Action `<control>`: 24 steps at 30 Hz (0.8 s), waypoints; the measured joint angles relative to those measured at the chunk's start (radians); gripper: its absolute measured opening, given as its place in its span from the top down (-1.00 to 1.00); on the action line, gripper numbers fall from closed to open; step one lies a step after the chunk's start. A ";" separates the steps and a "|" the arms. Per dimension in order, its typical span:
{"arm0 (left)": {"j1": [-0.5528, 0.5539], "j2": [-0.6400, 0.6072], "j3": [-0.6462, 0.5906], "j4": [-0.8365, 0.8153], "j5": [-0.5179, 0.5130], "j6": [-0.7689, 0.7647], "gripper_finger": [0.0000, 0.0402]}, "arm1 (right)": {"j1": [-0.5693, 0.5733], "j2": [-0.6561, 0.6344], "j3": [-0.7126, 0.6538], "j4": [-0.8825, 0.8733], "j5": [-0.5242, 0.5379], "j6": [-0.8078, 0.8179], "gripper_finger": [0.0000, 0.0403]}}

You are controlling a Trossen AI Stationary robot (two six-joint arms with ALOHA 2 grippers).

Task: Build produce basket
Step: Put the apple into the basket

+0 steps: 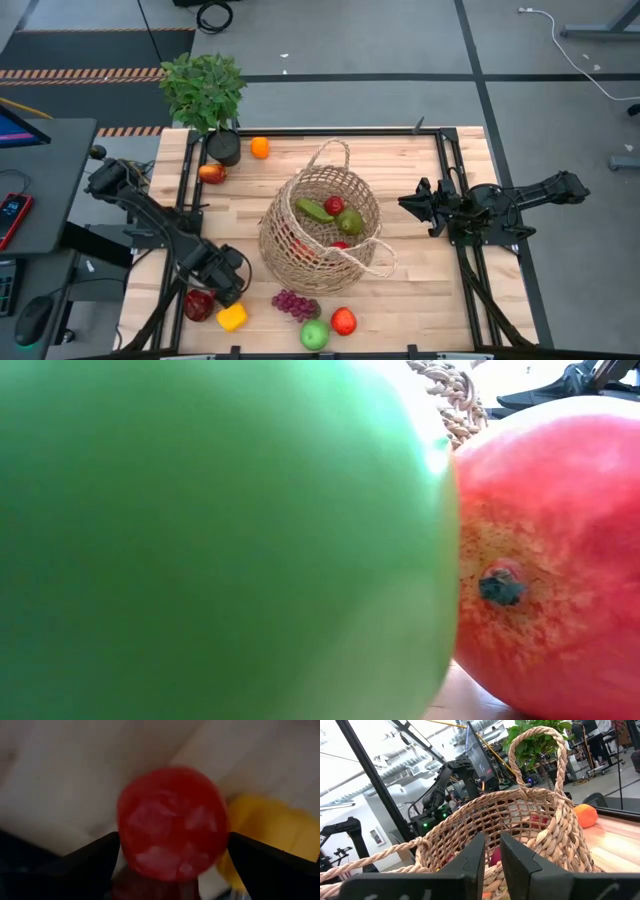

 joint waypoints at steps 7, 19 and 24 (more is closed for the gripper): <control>0.010 0.004 0.000 -0.007 -0.103 0.008 -0.87 | 0.000 0.000 0.000 0.000 0.000 0.000 0.68; 0.008 0.085 0.000 0.033 -0.102 0.123 -0.87 | 0.000 0.000 0.000 0.000 0.000 0.000 0.68; 0.018 0.087 0.000 0.035 -0.095 0.149 -0.84 | 0.000 0.000 0.000 0.000 0.000 0.000 0.68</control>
